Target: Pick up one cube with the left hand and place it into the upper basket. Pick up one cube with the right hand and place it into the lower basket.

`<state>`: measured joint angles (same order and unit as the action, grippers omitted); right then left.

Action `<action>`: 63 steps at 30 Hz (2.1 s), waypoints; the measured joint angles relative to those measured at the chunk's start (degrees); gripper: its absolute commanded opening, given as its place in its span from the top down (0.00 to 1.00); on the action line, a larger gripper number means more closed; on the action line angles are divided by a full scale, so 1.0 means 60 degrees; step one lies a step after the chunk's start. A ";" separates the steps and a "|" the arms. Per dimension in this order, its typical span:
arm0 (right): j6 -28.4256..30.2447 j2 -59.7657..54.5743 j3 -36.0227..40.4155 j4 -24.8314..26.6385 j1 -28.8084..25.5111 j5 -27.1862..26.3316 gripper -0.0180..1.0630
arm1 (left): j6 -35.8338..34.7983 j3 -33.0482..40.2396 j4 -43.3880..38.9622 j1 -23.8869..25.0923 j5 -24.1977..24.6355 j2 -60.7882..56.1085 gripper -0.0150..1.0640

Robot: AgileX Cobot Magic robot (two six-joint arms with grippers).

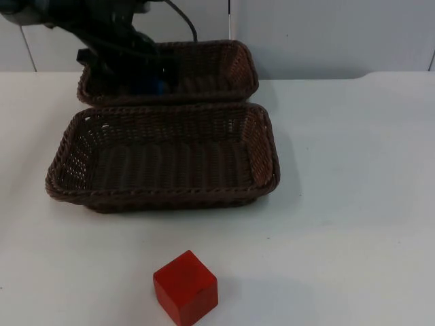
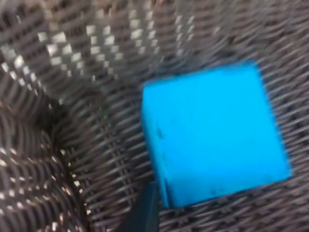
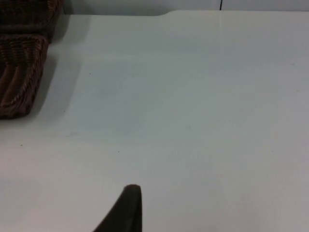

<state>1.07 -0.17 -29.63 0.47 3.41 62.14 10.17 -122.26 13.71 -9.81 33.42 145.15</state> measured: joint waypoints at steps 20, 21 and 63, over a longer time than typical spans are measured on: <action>0.0000 0.0000 0.0000 0.0000 0.0000 0.0000 0.01 | 0.0053 0.0000 0.0000 0.0000 0.2103 -0.2770 0.15; 0.0000 0.0000 0.0000 0.0000 0.0000 0.0000 0.01 | 0.0096 0.0000 0.0000 0.0000 0.2207 -0.2909 0.15; 0.0000 0.0000 0.0000 0.0000 0.0000 0.0000 0.01 | 0.0284 0.0000 0.0242 0.0000 0.3443 -0.5056 0.15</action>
<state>1.07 -0.17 -29.63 0.47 3.41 62.14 11.88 -122.26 15.16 -9.81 54.08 114.82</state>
